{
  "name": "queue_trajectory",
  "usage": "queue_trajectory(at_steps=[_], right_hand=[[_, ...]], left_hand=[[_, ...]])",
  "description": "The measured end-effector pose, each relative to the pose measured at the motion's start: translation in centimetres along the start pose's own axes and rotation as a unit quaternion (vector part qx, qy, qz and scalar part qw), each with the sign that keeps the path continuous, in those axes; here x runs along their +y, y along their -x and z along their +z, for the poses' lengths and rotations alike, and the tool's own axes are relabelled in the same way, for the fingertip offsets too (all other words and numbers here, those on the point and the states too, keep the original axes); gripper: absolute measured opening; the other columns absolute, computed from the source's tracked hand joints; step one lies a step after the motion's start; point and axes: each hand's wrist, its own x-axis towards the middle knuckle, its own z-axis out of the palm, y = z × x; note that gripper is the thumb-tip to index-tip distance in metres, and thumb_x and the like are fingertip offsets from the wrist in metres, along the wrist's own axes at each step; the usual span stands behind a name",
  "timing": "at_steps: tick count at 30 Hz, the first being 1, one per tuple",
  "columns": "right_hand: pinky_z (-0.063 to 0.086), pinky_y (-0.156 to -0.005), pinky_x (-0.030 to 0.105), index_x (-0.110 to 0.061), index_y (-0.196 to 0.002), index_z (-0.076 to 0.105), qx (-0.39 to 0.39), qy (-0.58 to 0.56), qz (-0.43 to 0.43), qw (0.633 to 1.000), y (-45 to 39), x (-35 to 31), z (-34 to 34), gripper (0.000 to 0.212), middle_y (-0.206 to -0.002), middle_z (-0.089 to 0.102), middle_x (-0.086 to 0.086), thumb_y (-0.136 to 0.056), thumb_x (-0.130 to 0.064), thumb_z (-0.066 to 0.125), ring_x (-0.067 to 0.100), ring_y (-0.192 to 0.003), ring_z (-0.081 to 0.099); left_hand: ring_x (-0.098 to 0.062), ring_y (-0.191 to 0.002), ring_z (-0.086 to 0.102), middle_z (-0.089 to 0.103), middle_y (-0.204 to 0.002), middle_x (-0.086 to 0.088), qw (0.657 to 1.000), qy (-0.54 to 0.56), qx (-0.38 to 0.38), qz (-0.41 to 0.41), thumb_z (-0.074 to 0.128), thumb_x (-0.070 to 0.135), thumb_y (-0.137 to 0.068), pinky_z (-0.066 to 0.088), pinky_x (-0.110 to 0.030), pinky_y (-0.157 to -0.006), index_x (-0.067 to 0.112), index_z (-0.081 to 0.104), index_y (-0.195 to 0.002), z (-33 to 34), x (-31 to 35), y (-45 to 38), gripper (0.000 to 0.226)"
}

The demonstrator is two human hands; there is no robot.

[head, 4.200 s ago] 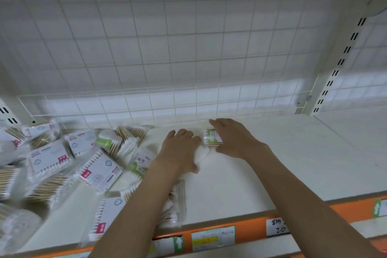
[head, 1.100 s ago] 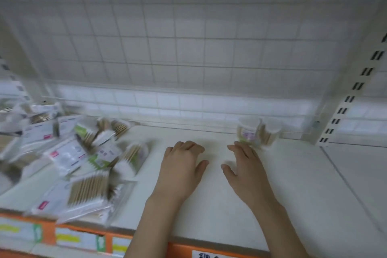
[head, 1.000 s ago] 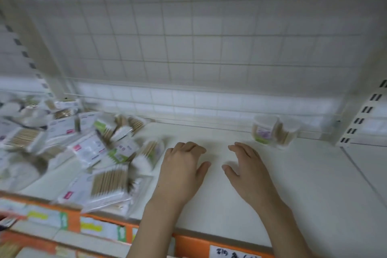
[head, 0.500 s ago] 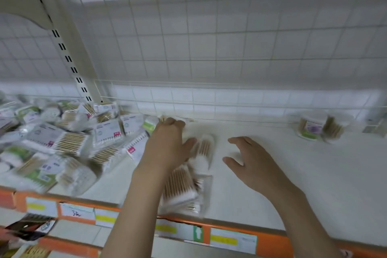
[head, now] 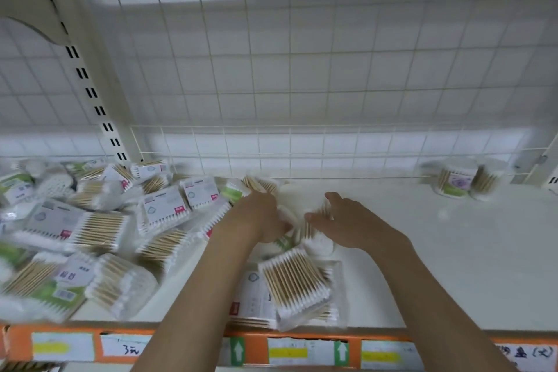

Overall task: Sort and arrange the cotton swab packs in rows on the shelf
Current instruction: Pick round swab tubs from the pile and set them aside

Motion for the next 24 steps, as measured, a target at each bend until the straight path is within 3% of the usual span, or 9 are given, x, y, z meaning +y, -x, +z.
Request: queue_trajectory(at_steps=[4, 8, 10, 13, 17, 19, 22, 24], right_hand=[[0.044, -0.077, 0.031, -0.015, -0.136, 0.029, -0.025, -0.03, 0.012, 0.999, -0.4, -0.6, 0.3, 0.06, -0.102, 0.056, 0.002, -0.089, -0.049, 0.046, 0.019, -0.091, 0.055], [0.044, -0.06, 0.024, -0.016, -0.123, 0.039, 0.01, -0.082, 0.012, 0.997, 0.0, -0.3, 0.5, 0.044, -0.091, 0.057, -0.001, -0.084, -0.034, 0.051, 0.013, -0.078, 0.057], [0.04, -0.054, 0.022, -0.018, -0.116, 0.041, 0.05, -0.115, 0.008, 0.992, 0.3, 0.1, 0.3, 0.037, -0.085, 0.058, -0.002, -0.082, -0.03, 0.053, 0.011, -0.07, 0.057], [0.037, -0.055, 0.02, -0.02, -0.11, 0.039, 0.157, -0.141, -0.014, 0.977, 0.8, 0.9, -0.4, 0.037, -0.098, 0.05, -0.004, -0.079, -0.025, 0.058, 0.009, -0.072, 0.051], [0.039, -0.064, 0.019, -0.023, -0.13, 0.032, 0.24, -0.158, -0.037, 0.957, 2.2, 2.8, -1.8, 0.058, -0.116, 0.034, -0.008, -0.082, -0.024, 0.063, 0.006, -0.07, 0.044], [0.037, -0.072, 0.017, -0.021, -0.138, 0.031, 0.266, -0.154, -0.037, 0.951, 3.1, 4.1, -2.8, 0.063, -0.12, 0.031, -0.009, -0.083, -0.019, 0.062, 0.003, -0.072, 0.046], [0.032, -0.072, 0.009, -0.015, -0.136, 0.039, 0.317, -0.14, -0.045, 0.937, 4.5, 6.5, -4.1, 0.059, -0.121, 0.036, -0.003, -0.081, -0.009, 0.062, 0.0, -0.072, 0.046], [0.029, -0.073, 0.004, -0.012, -0.133, 0.044, 0.338, -0.125, -0.047, 0.932, 5.5, 8.5, -4.8, 0.058, -0.123, 0.042, 0.001, -0.079, -0.006, 0.064, -0.002, -0.081, 0.039]], left_hand=[[-0.02, -0.087, 0.057, 0.062, -0.102, -0.006, 1.0, 0.009, -0.016, 0.018, 0.056, 0.035, -0.086, 0.041, -0.024, -0.067, 0.01, 0.058, -0.101, 0.6, 0.1, -0.7, 0.029], [-0.021, -0.092, 0.058, 0.059, -0.107, -0.005, 0.999, 0.025, -0.007, 0.023, 0.058, 0.035, -0.083, 0.046, -0.027, -0.071, 0.011, 0.055, -0.111, 0.3, 0.2, -0.9, 0.037], [-0.02, -0.087, 0.058, 0.057, -0.1, -0.003, 0.997, 0.067, 0.001, 0.024, 0.061, 0.033, -0.079, 0.046, -0.026, -0.065, 0.015, 0.053, -0.107, 0.0, 0.3, -1.0, 0.034], [-0.015, -0.075, 0.053, 0.051, -0.094, 0.0, 0.99, 0.129, 0.031, 0.037, 0.063, 0.028, -0.077, 0.039, -0.023, -0.054, 0.019, 0.043, -0.107, -0.7, 1.4, -1.2, 0.037], [-0.011, -0.064, 0.05, 0.05, -0.079, 0.005, 0.964, 0.221, 0.131, 0.066, 0.065, 0.023, -0.078, 0.041, -0.022, -0.05, 0.019, 0.041, -0.11, -0.7, 3.9, -1.4, 0.04], [-0.012, -0.073, 0.055, 0.05, -0.083, 0.009, 0.942, 0.277, 0.173, 0.081, 0.066, 0.021, -0.078, 0.046, -0.024, -0.059, 0.019, 0.041, -0.12, -0.2, 5.7, -1.1, 0.049], [-0.018, -0.095, 0.057, 0.053, -0.11, 0.002, 0.923, 0.307, 0.212, 0.097, 0.067, 0.021, -0.078, 0.049, -0.033, -0.084, 0.019, 0.036, -0.135, 1.2, 8.6, -0.8, 0.066], [-0.02, -0.101, 0.055, 0.048, -0.119, 0.003, 0.913, 0.325, 0.226, 0.101, 0.067, 0.021, -0.077, 0.047, -0.038, -0.09, 0.019, 0.034, -0.139, 2.3, 10.7, -0.5, 0.07]])
